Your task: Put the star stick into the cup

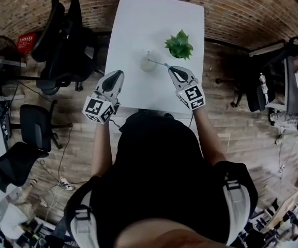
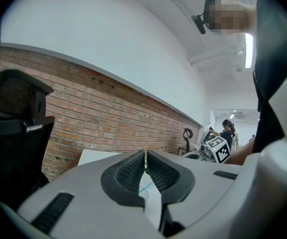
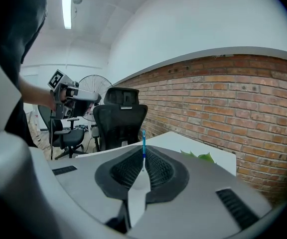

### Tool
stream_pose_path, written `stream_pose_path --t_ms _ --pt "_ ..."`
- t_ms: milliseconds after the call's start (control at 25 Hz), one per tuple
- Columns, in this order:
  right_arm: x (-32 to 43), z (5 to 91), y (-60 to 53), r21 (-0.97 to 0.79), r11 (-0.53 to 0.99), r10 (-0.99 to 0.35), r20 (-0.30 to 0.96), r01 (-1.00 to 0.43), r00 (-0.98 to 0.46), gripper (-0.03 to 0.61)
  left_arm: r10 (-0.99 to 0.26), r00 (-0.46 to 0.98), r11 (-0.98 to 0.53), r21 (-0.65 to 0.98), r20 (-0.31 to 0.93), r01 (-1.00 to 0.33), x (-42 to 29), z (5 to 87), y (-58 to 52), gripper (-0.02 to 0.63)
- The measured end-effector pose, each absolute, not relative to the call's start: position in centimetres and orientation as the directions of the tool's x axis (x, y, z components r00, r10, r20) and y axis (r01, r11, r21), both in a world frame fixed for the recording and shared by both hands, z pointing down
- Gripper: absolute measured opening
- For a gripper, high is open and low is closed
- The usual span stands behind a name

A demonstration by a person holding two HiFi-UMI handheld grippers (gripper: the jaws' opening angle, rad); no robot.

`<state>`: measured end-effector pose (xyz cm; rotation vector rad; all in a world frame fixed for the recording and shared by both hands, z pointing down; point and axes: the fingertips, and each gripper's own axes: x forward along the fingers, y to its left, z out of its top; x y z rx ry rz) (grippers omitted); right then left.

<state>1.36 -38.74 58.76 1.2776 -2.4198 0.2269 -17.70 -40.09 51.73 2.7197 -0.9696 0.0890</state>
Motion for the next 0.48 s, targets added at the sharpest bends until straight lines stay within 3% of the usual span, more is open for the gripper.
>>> stream_pose_path --t_ms 480 --pt "0.1 60.8 -39.8 0.029 0.535 -0.765 0.441 -0.844 -0.470 0.009 -0.563 0.811 -0.784 0.205 0.161 -0.585 -18.4 52.2 -42.1 0.032"
